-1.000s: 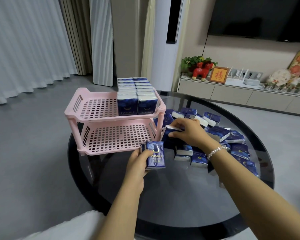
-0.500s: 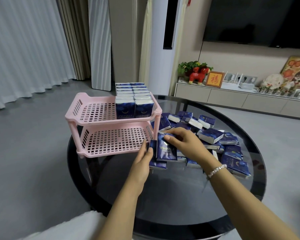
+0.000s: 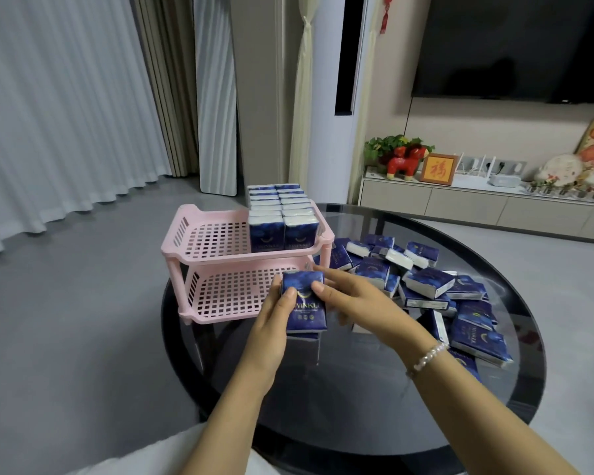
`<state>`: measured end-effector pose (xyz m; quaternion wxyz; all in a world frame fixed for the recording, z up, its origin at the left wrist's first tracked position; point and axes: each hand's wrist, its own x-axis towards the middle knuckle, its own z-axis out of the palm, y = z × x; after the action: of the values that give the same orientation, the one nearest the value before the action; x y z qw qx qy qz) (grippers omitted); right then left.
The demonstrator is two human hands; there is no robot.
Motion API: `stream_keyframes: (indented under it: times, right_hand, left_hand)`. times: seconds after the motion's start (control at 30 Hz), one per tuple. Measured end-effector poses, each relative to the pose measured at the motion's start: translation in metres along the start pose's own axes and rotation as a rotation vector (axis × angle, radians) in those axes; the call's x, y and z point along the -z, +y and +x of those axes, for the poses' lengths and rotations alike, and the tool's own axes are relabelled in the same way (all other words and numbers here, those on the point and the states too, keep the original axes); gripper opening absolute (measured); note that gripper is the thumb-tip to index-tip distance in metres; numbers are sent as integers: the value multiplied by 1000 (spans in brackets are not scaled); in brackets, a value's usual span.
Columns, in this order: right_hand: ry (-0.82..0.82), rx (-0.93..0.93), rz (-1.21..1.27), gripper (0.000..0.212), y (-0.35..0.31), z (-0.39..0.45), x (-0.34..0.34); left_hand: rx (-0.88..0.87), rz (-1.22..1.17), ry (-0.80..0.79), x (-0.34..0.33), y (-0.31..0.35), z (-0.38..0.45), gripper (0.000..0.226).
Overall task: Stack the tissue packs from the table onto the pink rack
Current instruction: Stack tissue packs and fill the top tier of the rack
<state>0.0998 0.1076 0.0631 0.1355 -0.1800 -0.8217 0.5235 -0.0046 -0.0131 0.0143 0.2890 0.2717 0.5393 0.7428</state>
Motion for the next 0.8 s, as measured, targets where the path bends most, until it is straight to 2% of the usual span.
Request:
stream_keyframes:
  times: [0.07,0.13,0.23,0.3,0.43,0.53,0.57,0.7,0.8]
  right_hand:
    - [-112,4,118,41,-14,2,-2]
    - [-155,60,150,33,-30,9,-5]
    - [-188,85,182,49,-52,26,-11]
    - [-177,95,169,47,-68,41,-13]
    - [-175,152,76,47,-102,76,-14]
    - [-158,162,-26,56,-122,104,-14]
    - [-157,165,-77,62,-126,115,-14]
    - [-162,173,-341,80,-131,157,-20]
    - [-172,145,-516,81,-120,180,-27]
  left_hand:
    - [-44,23,22,10,15,0,83]
    - [-86,28,19,19,33,0,82]
    - [-118,56,22,32,58,4,79]
    - [-142,133,44,41,76,12,76]
    - [-157,420,-46,70,112,43,90]
    - [-124,577,-84,92,138,67,70]
    - [-119,635,-89,98,145,75,70]
    - [-80,815,-112,124,155,111,87]
    - [-26,950,-129,135,146,132,95]
